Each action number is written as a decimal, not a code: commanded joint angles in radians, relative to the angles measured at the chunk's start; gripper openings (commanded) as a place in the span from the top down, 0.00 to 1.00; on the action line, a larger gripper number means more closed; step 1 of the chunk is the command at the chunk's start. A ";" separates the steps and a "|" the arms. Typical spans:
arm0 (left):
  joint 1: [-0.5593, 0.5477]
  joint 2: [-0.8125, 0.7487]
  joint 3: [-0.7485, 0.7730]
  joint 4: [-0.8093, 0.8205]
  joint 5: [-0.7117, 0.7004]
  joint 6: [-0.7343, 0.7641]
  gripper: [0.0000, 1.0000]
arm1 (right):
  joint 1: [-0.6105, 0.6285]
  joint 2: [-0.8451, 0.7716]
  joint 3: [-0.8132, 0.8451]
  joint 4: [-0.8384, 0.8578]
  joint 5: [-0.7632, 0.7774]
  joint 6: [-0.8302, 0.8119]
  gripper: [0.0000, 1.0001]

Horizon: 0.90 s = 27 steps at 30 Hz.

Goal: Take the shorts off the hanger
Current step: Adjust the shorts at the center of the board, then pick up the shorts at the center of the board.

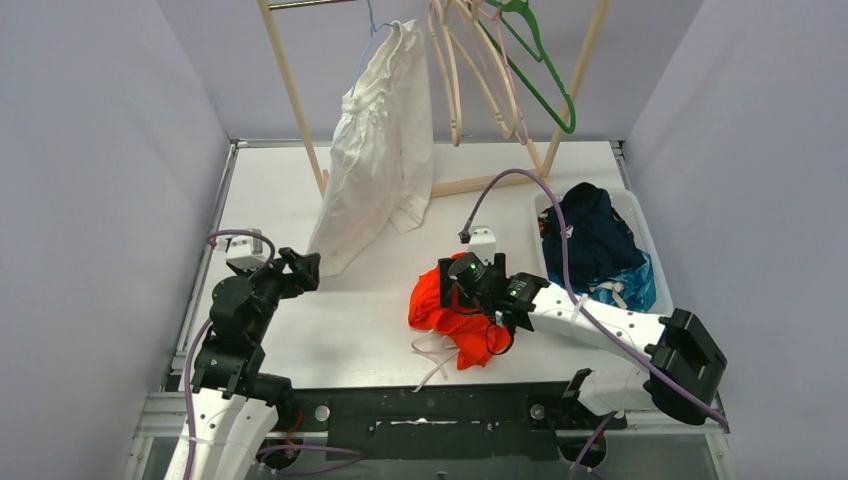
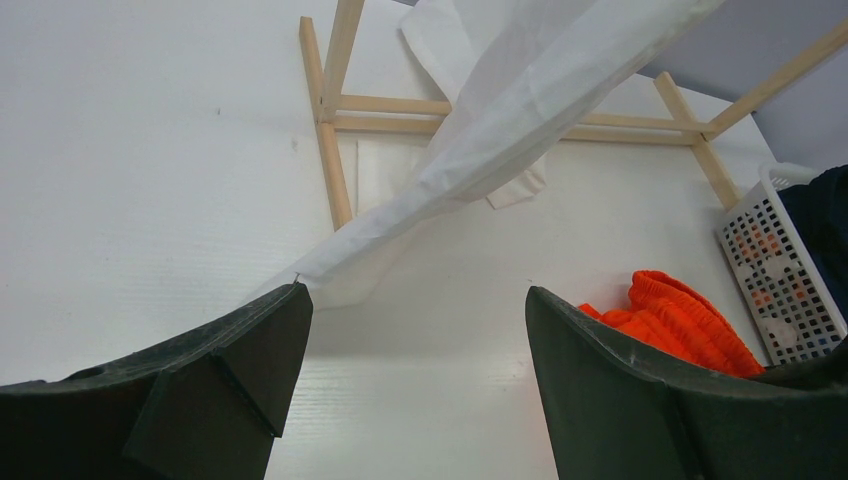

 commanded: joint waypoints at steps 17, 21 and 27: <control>0.009 -0.003 0.007 0.050 0.023 -0.006 0.21 | 0.104 0.616 0.176 -0.083 0.035 0.032 0.16; 0.010 -0.008 0.007 0.052 0.025 -0.007 0.21 | 0.140 0.576 0.144 -0.051 0.054 0.092 0.53; 0.010 -0.003 0.005 0.056 0.037 -0.006 0.21 | 0.160 0.383 0.149 -0.023 0.118 0.065 0.96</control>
